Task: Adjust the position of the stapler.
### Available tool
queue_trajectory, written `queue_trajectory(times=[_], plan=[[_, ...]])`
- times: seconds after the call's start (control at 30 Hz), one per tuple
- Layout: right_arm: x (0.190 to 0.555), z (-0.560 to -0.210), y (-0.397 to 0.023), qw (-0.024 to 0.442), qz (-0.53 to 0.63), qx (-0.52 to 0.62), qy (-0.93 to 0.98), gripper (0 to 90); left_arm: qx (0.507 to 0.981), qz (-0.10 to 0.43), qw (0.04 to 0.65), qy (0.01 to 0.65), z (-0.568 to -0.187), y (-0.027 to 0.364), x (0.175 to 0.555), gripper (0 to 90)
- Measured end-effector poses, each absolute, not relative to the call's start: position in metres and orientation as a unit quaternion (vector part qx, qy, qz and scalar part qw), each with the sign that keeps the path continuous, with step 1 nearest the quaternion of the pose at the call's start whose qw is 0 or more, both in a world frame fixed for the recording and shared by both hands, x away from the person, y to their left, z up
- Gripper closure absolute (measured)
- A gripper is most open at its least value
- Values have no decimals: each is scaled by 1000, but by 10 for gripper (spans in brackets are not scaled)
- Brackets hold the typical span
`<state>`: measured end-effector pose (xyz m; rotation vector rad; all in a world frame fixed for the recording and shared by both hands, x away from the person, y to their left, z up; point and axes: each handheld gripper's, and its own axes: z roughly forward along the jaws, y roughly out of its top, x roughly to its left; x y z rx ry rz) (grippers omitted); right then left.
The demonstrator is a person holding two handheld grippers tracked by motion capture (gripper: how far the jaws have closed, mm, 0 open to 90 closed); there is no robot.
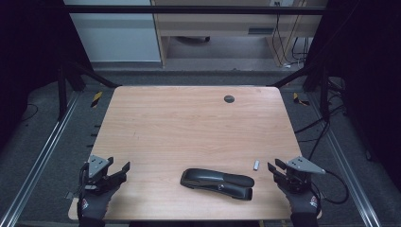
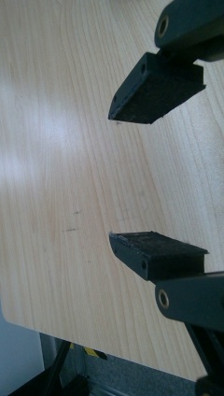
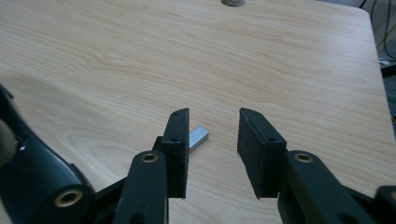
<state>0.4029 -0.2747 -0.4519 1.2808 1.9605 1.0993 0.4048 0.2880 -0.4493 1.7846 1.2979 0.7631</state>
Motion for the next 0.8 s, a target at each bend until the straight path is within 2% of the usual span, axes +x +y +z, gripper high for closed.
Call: queue_trajectory(times=[0.37, 0.8], plan=[[396, -435, -263, 250, 435, 458, 734, 759, 711, 297, 390, 505, -451, 284, 405, 343], [381, -415, -241, 240, 455, 418, 749, 801, 718, 296, 380, 502, -453, 281, 407, 345]])
